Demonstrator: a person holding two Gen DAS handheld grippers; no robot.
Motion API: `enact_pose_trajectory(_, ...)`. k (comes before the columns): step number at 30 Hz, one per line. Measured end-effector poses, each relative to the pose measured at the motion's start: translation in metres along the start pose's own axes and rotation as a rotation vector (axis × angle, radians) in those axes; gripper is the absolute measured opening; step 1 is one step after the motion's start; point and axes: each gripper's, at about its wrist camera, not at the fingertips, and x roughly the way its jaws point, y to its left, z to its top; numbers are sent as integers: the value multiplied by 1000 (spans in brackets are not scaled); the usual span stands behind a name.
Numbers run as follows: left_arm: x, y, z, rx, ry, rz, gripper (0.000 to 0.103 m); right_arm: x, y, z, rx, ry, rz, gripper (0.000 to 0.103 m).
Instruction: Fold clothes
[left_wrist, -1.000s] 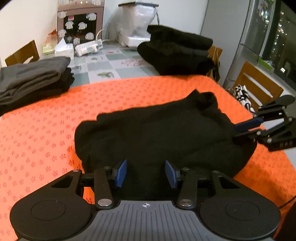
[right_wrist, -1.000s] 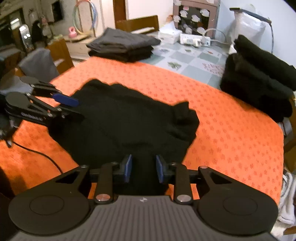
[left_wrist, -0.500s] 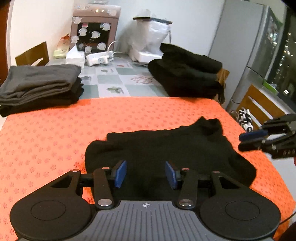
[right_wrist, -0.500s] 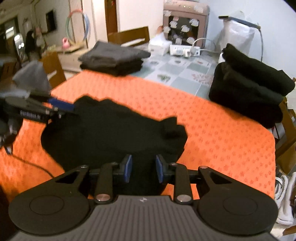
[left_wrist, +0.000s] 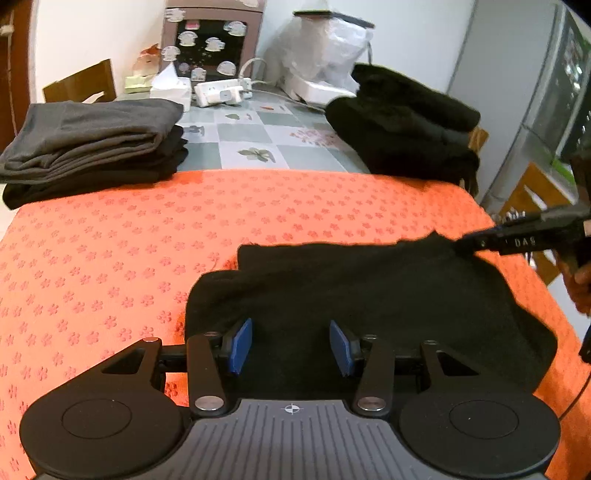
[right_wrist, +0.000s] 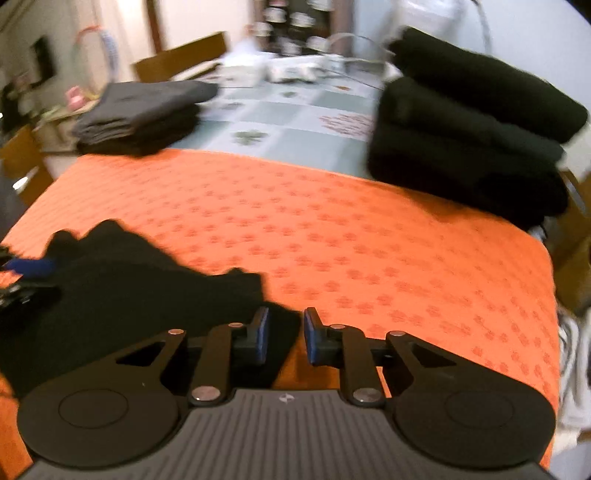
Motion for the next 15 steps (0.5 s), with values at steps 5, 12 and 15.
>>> enact_pose_trajectory(5,-5,6,8,-33,-35,-2,49,-31,13,-9,-38,-19,83,22)
enact_pose_trajectory(12,18,15,12,-7,22,14,50,-67,34,-27,-78,-35,182,22)
enact_pose_trajectory(15,23,20,13,-23,32,7,50,-63,38,-44,-50,-18,167,22)
